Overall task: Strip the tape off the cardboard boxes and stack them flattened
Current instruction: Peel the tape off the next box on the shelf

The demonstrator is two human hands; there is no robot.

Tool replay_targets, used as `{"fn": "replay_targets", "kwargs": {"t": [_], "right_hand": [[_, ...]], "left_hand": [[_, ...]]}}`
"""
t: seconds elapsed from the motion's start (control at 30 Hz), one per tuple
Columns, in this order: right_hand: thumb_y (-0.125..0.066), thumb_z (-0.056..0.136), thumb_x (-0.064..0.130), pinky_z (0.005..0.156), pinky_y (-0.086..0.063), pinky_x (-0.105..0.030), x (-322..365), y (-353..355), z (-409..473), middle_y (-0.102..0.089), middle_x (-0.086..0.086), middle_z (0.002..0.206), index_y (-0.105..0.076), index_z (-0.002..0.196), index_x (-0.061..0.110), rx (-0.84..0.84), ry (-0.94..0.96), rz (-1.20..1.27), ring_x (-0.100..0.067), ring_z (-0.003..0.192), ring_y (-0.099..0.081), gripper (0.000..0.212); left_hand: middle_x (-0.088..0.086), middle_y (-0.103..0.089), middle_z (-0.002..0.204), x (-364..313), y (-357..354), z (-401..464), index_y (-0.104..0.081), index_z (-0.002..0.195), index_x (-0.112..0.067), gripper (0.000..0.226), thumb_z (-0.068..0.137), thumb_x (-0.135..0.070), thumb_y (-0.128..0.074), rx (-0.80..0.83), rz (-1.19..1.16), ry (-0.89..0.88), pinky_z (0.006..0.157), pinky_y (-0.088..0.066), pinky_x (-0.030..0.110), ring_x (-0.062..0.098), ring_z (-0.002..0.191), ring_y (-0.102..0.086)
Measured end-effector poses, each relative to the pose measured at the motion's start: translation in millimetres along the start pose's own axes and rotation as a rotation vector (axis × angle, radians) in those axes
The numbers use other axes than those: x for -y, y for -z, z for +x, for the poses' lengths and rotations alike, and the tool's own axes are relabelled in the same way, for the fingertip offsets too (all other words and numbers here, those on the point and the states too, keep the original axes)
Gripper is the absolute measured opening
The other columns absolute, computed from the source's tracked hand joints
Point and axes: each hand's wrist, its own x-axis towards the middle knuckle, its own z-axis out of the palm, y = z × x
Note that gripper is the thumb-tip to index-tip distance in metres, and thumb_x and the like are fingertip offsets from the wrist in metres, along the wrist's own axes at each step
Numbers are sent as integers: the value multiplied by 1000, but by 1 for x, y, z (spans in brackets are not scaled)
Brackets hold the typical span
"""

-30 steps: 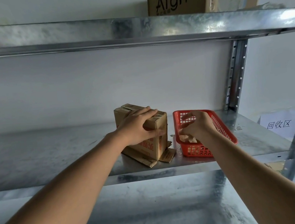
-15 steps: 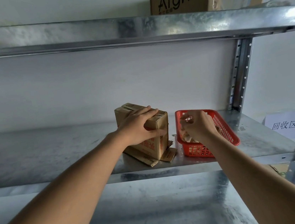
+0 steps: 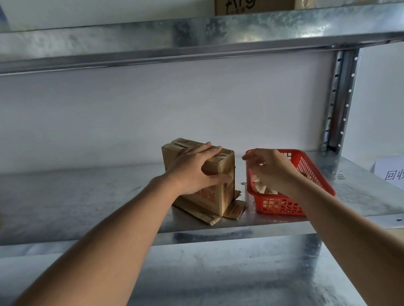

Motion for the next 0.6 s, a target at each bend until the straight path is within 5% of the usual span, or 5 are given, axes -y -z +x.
{"fn": "replay_targets", "kwargs": {"t": [0.07, 0.17, 0.3, 0.6], "right_hand": [[-56, 103, 6, 69, -61, -26, 2, 3, 0, -72, 4, 117, -69, 124, 24, -21, -42, 103, -6, 86, -75, 31], [-74, 86, -5, 73, -61, -29, 0, 7, 0, -73, 11, 108, -74, 104, 30, -122, -50, 48, -7, 87, -74, 40], [-94, 70, 12, 68, -57, -25, -7, 11, -2, -71, 13, 101, -73, 85, 37, -133, -80, 16, -4, 81, -69, 36], [-96, 63, 34, 46, -53, -19, -28, 14, 1, -72, 10, 72, -74, 73, 26, -119, -232, -45, -9, 52, -70, 25]], "left_hand": [[-15, -16, 171, 0, 0, 0, -27, 159, -48, 103, 72, -94, -57, -2, 5, 2, 126, -16, 55, 19, 158, -12], [-14, -17, 171, 0, -1, 1, -29, 159, -46, 103, 71, -93, -58, -3, -4, 0, 126, -16, 56, 20, 158, -12], [-14, -16, 171, 1, -2, 2, -29, 159, -45, 103, 72, -90, -61, 0, -21, -7, 126, -17, 54, 18, 157, -13], [-16, -16, 170, 1, -3, 5, -28, 158, -49, 104, 70, -93, -59, 12, -22, 2, 126, -16, 56, 18, 158, -12]]}}
